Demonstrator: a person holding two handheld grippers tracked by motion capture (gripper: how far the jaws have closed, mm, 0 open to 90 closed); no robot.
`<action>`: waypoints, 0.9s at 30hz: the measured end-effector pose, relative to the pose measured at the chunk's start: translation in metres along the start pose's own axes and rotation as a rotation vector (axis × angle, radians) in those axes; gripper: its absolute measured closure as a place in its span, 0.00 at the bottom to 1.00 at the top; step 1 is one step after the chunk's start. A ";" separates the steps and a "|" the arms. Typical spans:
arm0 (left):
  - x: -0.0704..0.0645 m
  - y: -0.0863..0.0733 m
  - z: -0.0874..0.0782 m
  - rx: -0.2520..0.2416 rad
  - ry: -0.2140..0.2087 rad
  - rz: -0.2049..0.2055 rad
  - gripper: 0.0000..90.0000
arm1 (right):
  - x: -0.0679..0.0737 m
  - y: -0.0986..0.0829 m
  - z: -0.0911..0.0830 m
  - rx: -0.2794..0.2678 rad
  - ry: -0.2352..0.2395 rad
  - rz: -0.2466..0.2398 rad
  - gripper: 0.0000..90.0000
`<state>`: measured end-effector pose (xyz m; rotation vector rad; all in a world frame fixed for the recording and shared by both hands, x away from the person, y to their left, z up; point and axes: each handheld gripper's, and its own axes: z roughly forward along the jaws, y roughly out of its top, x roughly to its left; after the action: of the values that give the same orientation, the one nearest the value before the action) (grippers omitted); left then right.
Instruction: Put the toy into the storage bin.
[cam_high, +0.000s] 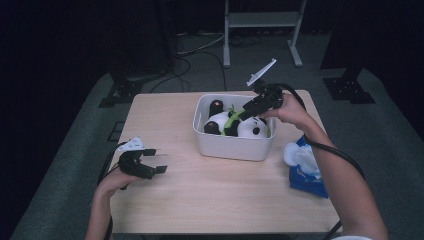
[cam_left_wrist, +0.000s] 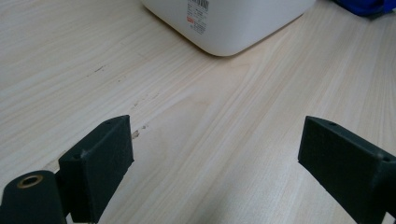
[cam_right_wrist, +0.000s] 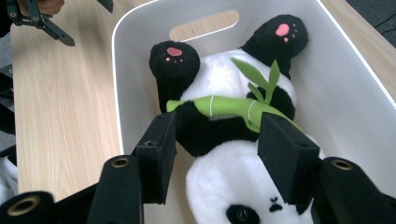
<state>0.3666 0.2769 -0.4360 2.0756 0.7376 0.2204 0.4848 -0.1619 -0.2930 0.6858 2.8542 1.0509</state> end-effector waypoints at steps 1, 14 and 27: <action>0.000 0.000 0.000 0.004 -0.001 0.002 0.10 | 0.001 -0.002 -0.002 -0.004 0.001 0.001 0.50; -0.002 -0.001 0.001 0.018 0.001 0.001 0.10 | 0.007 -0.022 -0.024 -0.036 -0.020 0.021 0.46; -0.005 -0.003 0.003 0.032 -0.002 0.008 0.10 | 0.012 -0.038 -0.040 -0.057 -0.035 0.047 0.44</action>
<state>0.3626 0.2732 -0.4389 2.1093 0.7369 0.2123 0.4522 -0.2071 -0.2838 0.7634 2.7797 1.1099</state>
